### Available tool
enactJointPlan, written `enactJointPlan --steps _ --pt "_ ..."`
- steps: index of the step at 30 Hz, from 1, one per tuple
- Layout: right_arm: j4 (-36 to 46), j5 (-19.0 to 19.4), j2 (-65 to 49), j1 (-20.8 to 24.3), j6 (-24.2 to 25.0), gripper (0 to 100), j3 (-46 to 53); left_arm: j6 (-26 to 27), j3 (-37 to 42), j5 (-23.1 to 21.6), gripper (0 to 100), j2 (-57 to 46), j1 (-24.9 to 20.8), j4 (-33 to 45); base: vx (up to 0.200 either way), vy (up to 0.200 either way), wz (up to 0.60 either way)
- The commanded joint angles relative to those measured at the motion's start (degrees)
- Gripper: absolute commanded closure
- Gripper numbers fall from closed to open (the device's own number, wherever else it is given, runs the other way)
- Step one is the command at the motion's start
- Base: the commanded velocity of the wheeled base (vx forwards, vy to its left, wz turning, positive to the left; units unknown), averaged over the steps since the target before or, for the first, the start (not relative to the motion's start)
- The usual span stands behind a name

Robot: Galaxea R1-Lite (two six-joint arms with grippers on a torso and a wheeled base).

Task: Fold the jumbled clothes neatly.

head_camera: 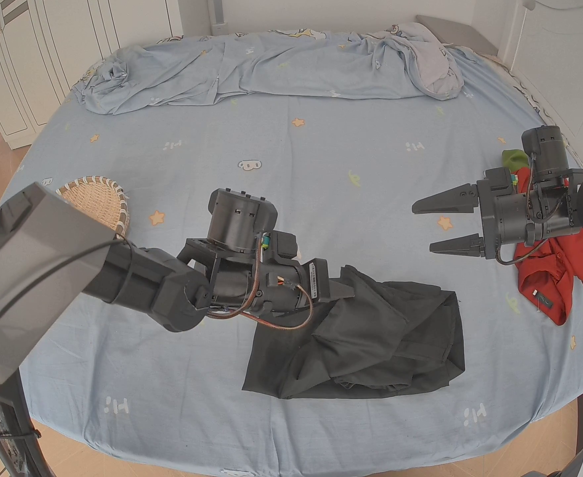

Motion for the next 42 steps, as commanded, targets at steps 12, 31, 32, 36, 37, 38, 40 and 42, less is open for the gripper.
enactJointPlan --steps 12,31,32,36,37,38,40,42 --pt "-0.3 0.4 -2.0 -3.9 0.0 0 -0.6 -0.3 10.7 -4.6 100 -5.4 -6.0 -8.6 0.000 0.000 0.00" --pt "0.7 3.4 -4.1 -7.1 0.8 0 0.4 -1.0 10.5 -11.3 0 -1.8 -12.5 -8.8 0.000 0.000 0.00" --pt "0.9 3.4 -4.2 -7.3 0.8 0 0.4 -1.0 10.8 -11.3 0 -1.9 -12.6 -8.8 0.000 0.000 0.00" --pt "5.8 3.5 -5.0 -7.5 0.8 0 0.1 -0.9 12.7 -11.2 0 -3.9 -15.5 -8.8 0.000 0.000 0.00" --pt "6.5 3.5 -5.2 -7.6 0.8 0 0.3 -0.9 13.2 -11.2 0 -4.2 -15.9 -8.8 0.000 0.000 0.00" --pt "7.0 3.5 -5.2 -7.7 0.8 0 0.6 -0.8 13.4 -11.1 0 -4.6 -16.0 -8.8 0.000 0.000 0.00" --pt "8.1 3.5 -5.3 -8.2 0.6 0 1.3 -0.5 13.3 -10.7 0 -5.5 -15.4 -8.9 0.000 0.000 0.00" --pt "9.7 3.5 -5.5 -9.4 0.0 0 2.1 -0.6 12.7 -10.7 0 -6.1 -14.1 -8.9 0.000 0.000 0.00"
